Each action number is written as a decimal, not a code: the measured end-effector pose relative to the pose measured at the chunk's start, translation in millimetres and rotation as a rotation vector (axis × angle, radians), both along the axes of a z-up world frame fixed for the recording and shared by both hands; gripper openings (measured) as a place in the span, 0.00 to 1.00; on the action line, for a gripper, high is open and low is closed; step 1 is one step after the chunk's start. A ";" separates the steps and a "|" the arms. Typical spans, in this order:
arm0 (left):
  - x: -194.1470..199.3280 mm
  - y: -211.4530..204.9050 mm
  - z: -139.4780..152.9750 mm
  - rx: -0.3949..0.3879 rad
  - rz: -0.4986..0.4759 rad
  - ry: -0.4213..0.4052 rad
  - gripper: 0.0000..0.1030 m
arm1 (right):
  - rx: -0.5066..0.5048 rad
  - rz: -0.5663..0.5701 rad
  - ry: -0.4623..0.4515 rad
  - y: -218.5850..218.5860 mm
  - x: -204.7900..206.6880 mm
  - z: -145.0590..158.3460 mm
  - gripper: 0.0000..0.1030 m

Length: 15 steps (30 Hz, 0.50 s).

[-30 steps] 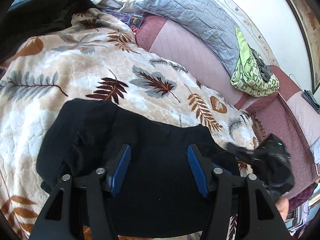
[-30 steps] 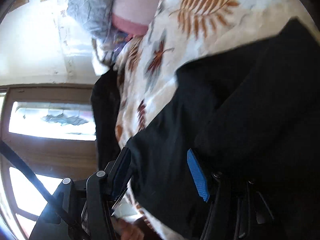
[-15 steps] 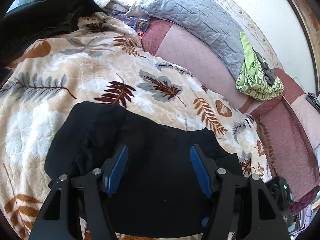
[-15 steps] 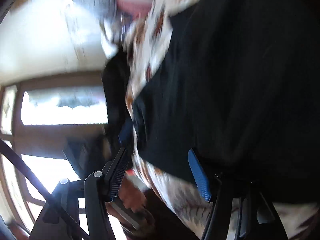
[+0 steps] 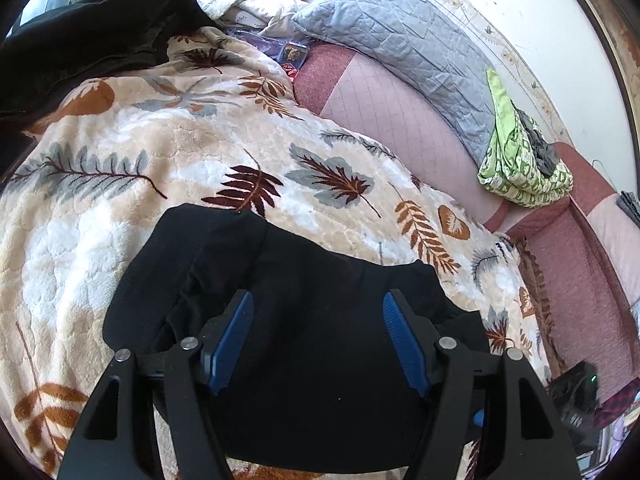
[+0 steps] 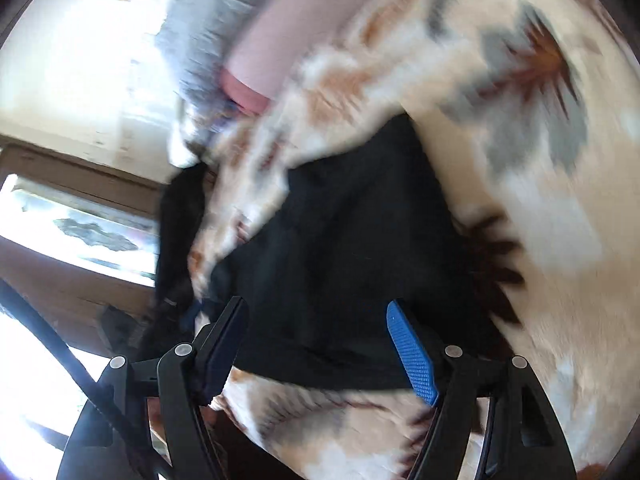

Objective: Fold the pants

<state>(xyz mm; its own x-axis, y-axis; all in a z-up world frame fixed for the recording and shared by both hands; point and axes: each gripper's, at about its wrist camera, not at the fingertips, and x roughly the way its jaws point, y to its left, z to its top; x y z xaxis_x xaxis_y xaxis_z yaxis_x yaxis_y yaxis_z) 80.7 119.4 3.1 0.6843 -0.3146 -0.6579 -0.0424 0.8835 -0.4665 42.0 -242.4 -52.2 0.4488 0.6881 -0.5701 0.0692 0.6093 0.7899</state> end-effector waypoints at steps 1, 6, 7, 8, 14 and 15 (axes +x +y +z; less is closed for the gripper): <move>-0.3 0.1 -0.4 0.002 0.002 0.001 0.65 | 0.001 0.014 0.031 2.5 -0.9 -8.5 0.74; -0.1 2.3 -2.1 0.008 0.014 0.005 0.65 | -0.051 0.006 -0.046 -3.2 -14.3 10.3 0.75; 0.5 3.1 -2.6 0.005 0.017 0.008 0.65 | -0.064 -0.007 -0.081 -3.4 -13.2 20.7 0.76; 0.6 3.4 -3.1 0.004 0.018 0.009 0.65 | -0.064 -0.004 -0.110 -2.0 -8.7 28.1 0.76; -5.5 14.5 6.8 0.076 0.076 -0.006 0.66 | 0.040 0.088 -0.124 31.8 39.8 38.8 0.76; -8.1 19.9 9.9 0.098 0.103 -0.013 0.69 | 0.043 0.098 -0.096 41.4 49.6 30.5 0.76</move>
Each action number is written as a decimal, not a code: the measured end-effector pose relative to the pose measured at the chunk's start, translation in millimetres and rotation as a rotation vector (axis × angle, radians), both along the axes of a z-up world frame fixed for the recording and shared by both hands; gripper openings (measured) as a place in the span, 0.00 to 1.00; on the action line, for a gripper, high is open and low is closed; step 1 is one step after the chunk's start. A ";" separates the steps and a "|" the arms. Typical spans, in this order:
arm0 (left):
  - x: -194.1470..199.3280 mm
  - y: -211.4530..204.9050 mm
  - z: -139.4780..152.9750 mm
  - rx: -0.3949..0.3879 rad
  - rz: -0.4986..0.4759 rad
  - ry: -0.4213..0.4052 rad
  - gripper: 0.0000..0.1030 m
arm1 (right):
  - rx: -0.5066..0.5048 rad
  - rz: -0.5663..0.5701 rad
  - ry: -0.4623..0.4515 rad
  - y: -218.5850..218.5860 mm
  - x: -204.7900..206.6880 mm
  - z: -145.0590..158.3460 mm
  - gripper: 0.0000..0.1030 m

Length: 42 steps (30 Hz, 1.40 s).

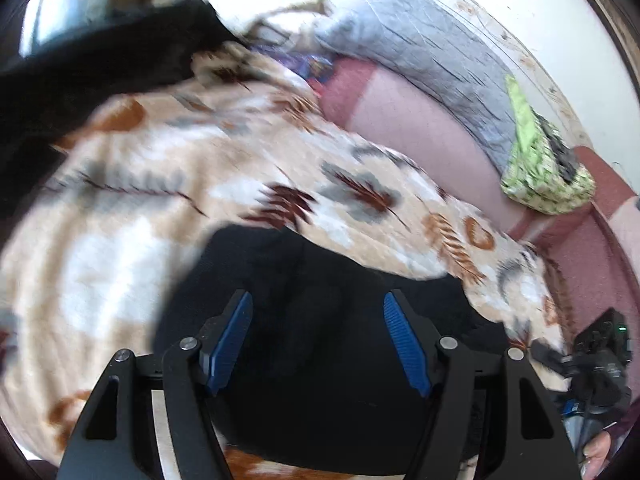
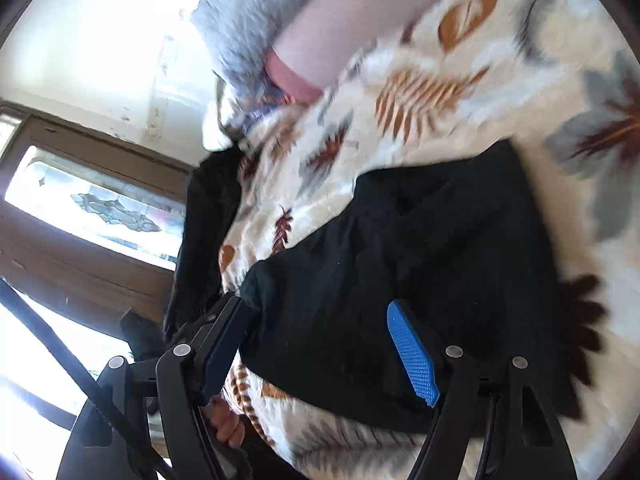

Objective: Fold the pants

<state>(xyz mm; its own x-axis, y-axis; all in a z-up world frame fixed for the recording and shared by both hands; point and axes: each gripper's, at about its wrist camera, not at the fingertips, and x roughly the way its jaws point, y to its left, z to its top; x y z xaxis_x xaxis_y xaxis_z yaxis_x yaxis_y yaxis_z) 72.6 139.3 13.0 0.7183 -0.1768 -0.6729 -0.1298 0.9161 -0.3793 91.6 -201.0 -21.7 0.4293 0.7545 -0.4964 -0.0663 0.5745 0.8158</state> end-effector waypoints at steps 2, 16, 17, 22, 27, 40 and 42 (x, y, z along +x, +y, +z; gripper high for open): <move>-6.1 19.2 5.9 0.032 0.086 -0.008 0.71 | 0.003 0.045 0.092 18.6 13.4 -24.9 0.76; -23.6 89.5 -5.5 -0.091 0.300 0.065 0.72 | -0.206 0.055 0.037 65.0 96.2 -2.4 0.79; -25.6 90.2 -6.2 -0.089 0.304 0.065 0.72 | -0.195 0.036 0.067 62.8 107.7 -11.9 0.79; -35.8 106.3 -15.8 -0.118 0.348 0.091 0.72 | -0.228 -0.066 0.114 59.4 155.6 -35.9 0.75; -37.7 115.7 -27.7 -0.162 0.371 0.130 0.72 | -0.521 -0.057 0.028 81.1 158.9 0.4 0.76; -61.4 91.2 -38.6 -0.139 0.318 0.156 0.72 | -0.510 0.512 0.096 267.5 101.0 20.4 0.76; -61.6 82.3 -39.1 -0.130 0.282 0.151 0.76 | -0.561 0.539 0.129 284.3 105.2 12.8 0.76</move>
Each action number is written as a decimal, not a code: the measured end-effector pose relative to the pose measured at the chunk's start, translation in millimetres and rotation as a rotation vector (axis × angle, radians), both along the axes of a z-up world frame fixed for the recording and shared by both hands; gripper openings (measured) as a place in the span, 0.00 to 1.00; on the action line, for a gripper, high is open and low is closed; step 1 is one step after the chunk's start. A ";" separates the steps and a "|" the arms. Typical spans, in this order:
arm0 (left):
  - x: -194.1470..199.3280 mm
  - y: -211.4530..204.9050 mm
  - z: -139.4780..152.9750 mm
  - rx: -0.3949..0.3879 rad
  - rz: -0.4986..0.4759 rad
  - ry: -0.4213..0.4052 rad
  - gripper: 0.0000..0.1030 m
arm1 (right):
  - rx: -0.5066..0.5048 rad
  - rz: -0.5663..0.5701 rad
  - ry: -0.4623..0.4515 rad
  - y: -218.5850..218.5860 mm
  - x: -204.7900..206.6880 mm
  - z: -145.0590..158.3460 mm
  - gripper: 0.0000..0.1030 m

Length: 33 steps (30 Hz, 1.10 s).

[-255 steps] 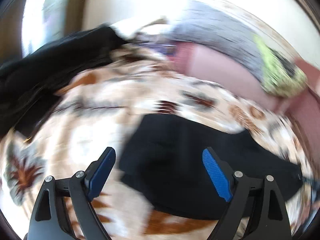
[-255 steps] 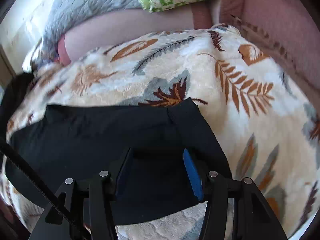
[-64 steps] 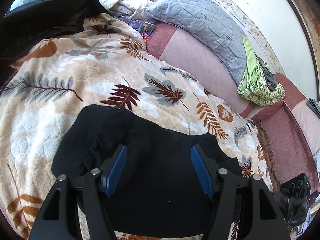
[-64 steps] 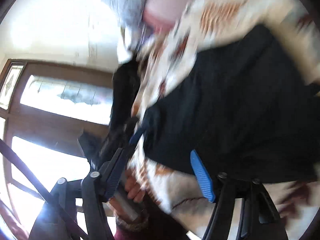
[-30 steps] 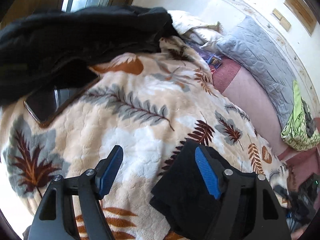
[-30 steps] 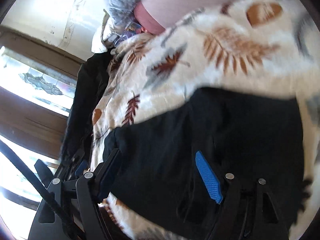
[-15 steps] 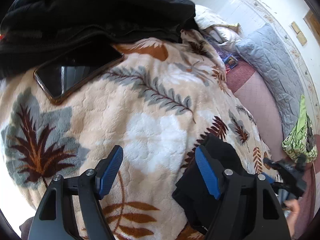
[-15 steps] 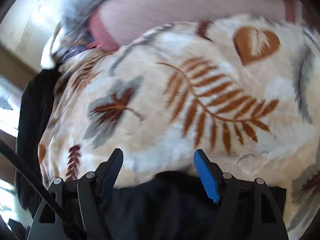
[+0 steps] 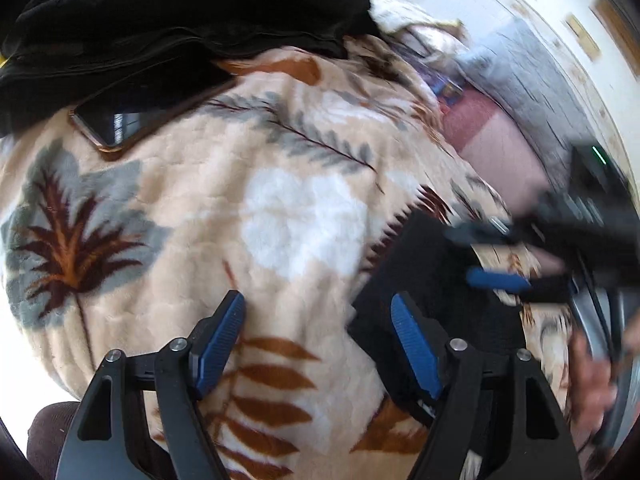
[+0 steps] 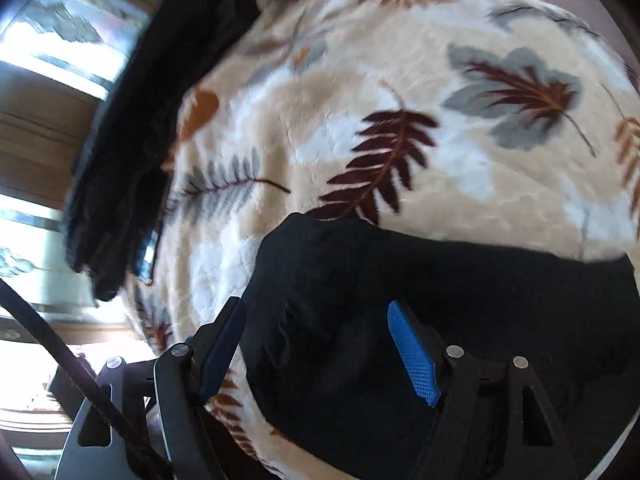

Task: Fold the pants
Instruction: 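Grasp the folded pants bundle with the right gripper while the left gripper holds its edge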

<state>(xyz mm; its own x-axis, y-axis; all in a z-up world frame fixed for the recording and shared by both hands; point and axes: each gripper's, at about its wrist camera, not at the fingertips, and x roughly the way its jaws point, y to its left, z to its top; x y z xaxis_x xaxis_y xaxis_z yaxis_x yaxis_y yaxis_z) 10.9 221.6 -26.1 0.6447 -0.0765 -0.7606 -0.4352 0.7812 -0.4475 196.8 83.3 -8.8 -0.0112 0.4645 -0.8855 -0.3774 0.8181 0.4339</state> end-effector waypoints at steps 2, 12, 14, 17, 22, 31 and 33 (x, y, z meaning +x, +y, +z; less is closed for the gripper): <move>0.4 -4.4 -0.6 0.003 -0.011 -0.003 0.80 | -0.048 0.003 0.030 14.4 7.4 -6.1 0.79; -1.0 -13.8 -1.8 0.031 -0.026 -0.007 0.83 | -0.469 0.191 -0.001 99.2 9.6 -33.0 0.93; -1.9 -14.9 -2.0 0.034 -0.029 -0.008 0.83 | -0.580 0.280 -0.045 112.0 0.7 -44.0 0.93; -1.9 -18.5 -0.7 0.047 -0.033 -0.014 0.83 | -0.590 0.342 -0.120 111.8 -10.7 -40.7 0.83; -3.3 -26.0 1.4 0.038 -0.045 -0.046 0.83 | -0.552 0.350 -0.193 74.1 -14.6 -21.3 0.41; 9.9 -58.0 1.2 0.030 -0.236 -0.092 0.14 | -0.353 0.236 -0.192 12.5 -12.9 4.5 0.36; 9.0 -69.2 6.6 0.070 -0.261 -0.115 0.08 | -0.304 0.210 -0.181 -0.2 -13.8 10.0 0.36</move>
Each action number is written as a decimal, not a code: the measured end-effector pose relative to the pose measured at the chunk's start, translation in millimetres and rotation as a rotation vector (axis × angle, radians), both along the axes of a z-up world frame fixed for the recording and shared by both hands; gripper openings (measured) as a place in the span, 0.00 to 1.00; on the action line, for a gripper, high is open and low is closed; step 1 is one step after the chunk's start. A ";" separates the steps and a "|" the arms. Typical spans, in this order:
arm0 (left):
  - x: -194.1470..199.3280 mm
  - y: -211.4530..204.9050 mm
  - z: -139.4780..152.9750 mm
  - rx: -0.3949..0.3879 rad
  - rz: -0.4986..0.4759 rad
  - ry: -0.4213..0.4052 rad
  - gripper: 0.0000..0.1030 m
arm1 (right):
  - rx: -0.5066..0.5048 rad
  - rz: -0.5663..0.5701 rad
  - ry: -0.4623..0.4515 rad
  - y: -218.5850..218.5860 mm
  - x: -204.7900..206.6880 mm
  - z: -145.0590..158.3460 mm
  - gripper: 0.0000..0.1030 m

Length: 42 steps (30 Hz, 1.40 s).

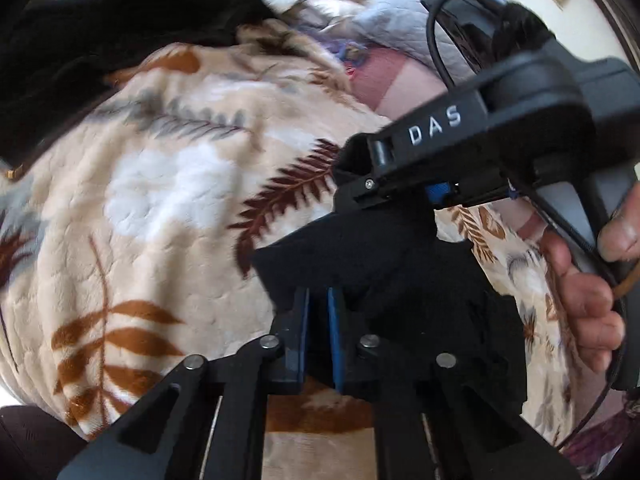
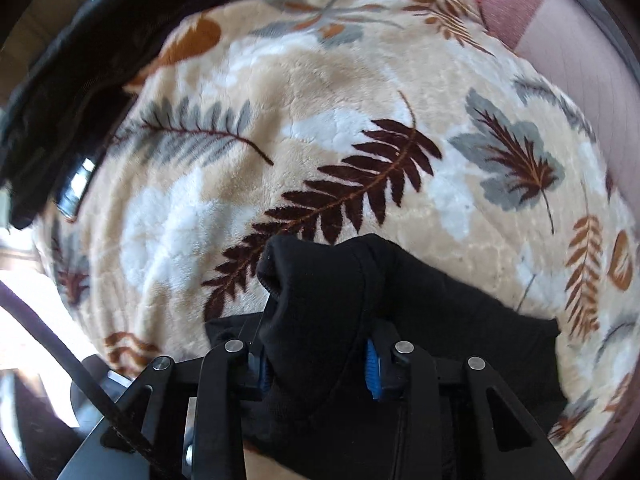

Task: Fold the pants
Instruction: 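Grasp the folded pants bundle with the right gripper while the left gripper holds its edge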

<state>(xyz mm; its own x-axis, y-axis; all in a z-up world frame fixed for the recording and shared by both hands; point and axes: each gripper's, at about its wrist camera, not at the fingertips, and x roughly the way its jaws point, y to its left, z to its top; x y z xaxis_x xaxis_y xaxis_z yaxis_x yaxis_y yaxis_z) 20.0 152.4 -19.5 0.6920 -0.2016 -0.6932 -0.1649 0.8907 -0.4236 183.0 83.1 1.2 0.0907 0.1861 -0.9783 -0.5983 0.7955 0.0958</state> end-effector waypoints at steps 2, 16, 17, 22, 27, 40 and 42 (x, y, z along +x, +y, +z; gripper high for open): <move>-3.4 -9.5 9.2 0.018 -0.016 -0.032 0.08 | 0.047 -0.021 -0.003 -11.0 7.7 5.4 0.36; -5.4 -135.3 65.6 0.017 -0.281 -0.117 0.08 | 0.349 -0.243 -0.018 -168.9 -21.8 49.0 0.35; -8.8 -145.7 70.4 0.008 -0.315 -0.126 0.09 | 0.364 -0.263 -0.012 -181.9 -20.3 46.0 0.34; -32.2 -174.6 87.3 -0.033 -0.470 -0.160 0.18 | 0.463 -0.389 0.018 -269.3 -25.0 26.4 0.34; -42.1 -174.3 84.9 -0.032 -0.511 -0.143 0.39 | 0.477 -0.457 -0.035 -325.2 -28.0 4.8 0.34; 8.4 -167.4 42.2 0.014 -0.409 0.006 0.45 | 0.645 -0.598 -0.204 -395.5 -73.4 22.2 0.38; 18.8 -180.2 36.4 0.049 -0.432 0.007 0.50 | 0.766 -0.561 -0.159 -384.3 -84.0 18.6 0.38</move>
<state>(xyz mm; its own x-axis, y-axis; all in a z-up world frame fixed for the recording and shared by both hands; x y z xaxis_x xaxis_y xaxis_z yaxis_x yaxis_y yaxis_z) 38.8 -27.8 16.8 0.5461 -0.4385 -0.7138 0.2248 0.8975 -0.3794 99.0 -301.2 19.8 0.4819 0.6584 -0.5782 -0.2010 0.7253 0.6584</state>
